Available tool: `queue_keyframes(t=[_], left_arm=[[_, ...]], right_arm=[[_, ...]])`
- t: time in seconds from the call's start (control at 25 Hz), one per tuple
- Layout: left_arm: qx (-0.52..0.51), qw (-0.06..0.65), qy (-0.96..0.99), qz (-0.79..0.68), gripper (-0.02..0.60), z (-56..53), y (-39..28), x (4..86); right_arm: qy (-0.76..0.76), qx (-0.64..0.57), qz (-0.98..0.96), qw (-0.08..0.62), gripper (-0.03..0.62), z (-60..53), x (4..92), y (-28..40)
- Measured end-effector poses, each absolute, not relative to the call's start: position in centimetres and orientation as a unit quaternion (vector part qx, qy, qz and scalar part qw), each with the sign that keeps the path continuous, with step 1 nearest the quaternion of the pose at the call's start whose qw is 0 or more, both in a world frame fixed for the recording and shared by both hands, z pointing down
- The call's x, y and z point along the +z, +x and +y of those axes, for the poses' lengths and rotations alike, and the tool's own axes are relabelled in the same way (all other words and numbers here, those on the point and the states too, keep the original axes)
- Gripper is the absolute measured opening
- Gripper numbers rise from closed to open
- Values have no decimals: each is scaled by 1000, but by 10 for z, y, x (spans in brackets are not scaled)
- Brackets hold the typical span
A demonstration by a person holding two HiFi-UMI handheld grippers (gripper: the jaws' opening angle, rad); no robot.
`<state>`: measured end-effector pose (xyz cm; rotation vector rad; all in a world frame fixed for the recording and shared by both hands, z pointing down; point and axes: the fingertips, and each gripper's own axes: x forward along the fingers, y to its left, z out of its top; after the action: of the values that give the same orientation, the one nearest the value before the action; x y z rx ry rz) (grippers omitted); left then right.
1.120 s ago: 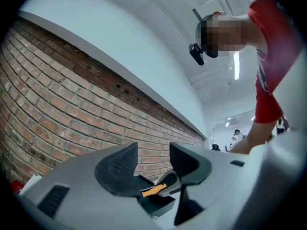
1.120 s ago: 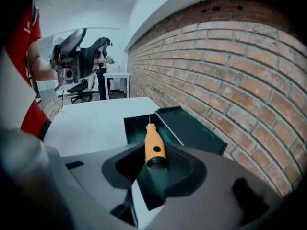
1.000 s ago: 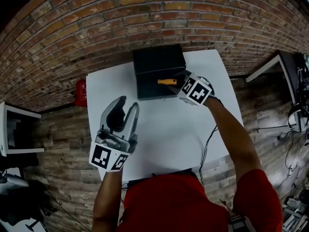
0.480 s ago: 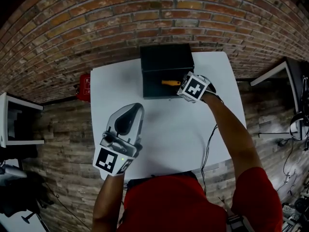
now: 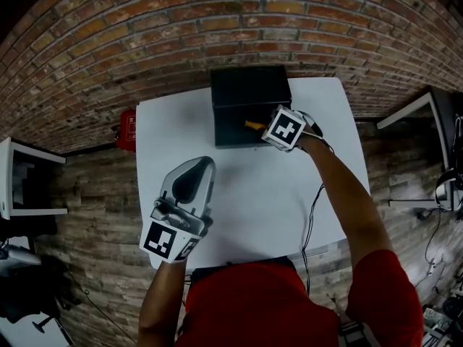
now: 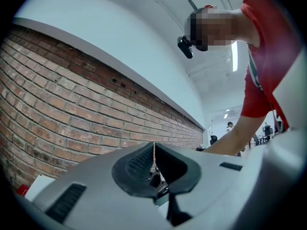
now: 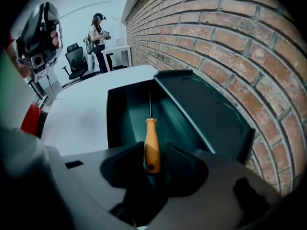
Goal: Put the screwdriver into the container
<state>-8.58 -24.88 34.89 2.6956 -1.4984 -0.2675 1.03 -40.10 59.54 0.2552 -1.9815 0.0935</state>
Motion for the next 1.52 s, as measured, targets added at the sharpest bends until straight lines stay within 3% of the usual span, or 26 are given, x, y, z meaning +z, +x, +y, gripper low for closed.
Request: queue_keyframes(t=[0.36,0.72,0.92,1.52], left_arm=[[-87,24,873,-478,21,-248,-81,347],[-86,6,883,-461,20,-247,-73,322],[-86,4,888,-451,20,-243,-65,310],[-83,5,909,-408,18,-215,-43,296]], right_arm=[[155,20,-870,467,144,-399,537,19],[203,-21,-955,214,142,-330,393,1],[238,-26,-965,107,83,-294,338,1],[293,-34,-955,-17,34,-229,305,-1]])
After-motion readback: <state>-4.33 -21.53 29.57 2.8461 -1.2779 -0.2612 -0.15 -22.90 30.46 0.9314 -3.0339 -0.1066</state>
